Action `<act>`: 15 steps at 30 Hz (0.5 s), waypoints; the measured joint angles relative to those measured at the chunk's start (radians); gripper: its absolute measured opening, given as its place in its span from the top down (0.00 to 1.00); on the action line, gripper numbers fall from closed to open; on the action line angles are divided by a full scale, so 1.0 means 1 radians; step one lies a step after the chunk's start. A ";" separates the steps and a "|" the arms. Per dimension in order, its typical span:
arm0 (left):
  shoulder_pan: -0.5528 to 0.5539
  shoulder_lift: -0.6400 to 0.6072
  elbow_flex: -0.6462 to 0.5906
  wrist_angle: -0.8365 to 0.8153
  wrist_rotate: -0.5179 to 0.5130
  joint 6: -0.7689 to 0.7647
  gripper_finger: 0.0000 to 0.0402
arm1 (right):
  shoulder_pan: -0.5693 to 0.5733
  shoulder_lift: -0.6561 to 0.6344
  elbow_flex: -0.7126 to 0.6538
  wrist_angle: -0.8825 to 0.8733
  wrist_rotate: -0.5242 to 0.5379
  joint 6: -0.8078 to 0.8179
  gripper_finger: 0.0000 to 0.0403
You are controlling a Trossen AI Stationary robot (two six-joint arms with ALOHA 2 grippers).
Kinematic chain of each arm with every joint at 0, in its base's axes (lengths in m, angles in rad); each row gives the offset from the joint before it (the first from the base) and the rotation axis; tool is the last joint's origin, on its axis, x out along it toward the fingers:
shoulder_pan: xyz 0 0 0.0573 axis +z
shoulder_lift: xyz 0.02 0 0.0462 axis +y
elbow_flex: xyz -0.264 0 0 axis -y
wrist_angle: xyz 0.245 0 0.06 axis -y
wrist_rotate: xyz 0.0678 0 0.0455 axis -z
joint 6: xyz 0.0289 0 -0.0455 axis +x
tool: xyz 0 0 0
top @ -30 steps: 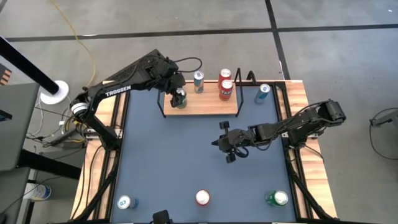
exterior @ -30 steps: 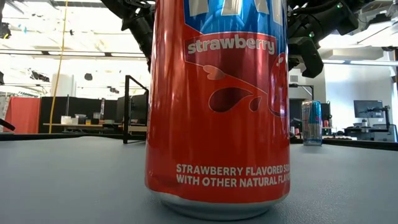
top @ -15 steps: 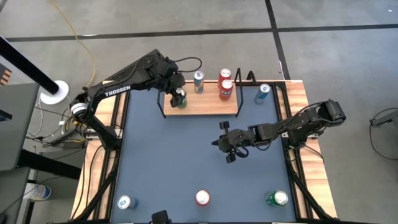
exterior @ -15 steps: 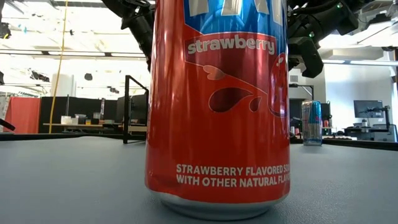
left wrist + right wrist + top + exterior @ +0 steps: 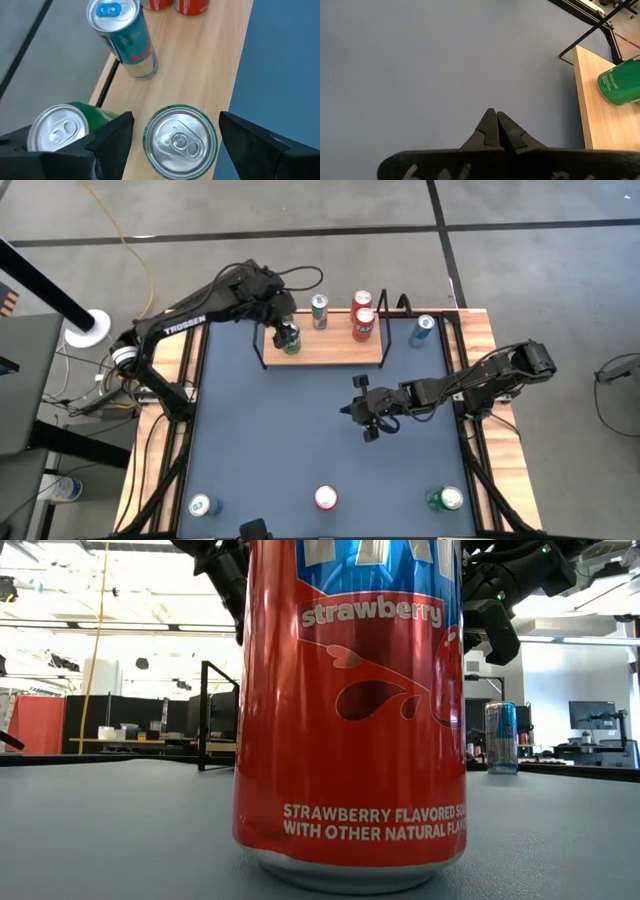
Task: Place canned beverage on shelf
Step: Put the top green soda can on the shelf aligned with the other green soda can
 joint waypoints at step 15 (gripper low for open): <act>-0.016 -0.195 0.000 -0.034 -0.071 0.015 0.30 | -0.028 0.000 0.000 0.135 -0.002 -0.055 1.00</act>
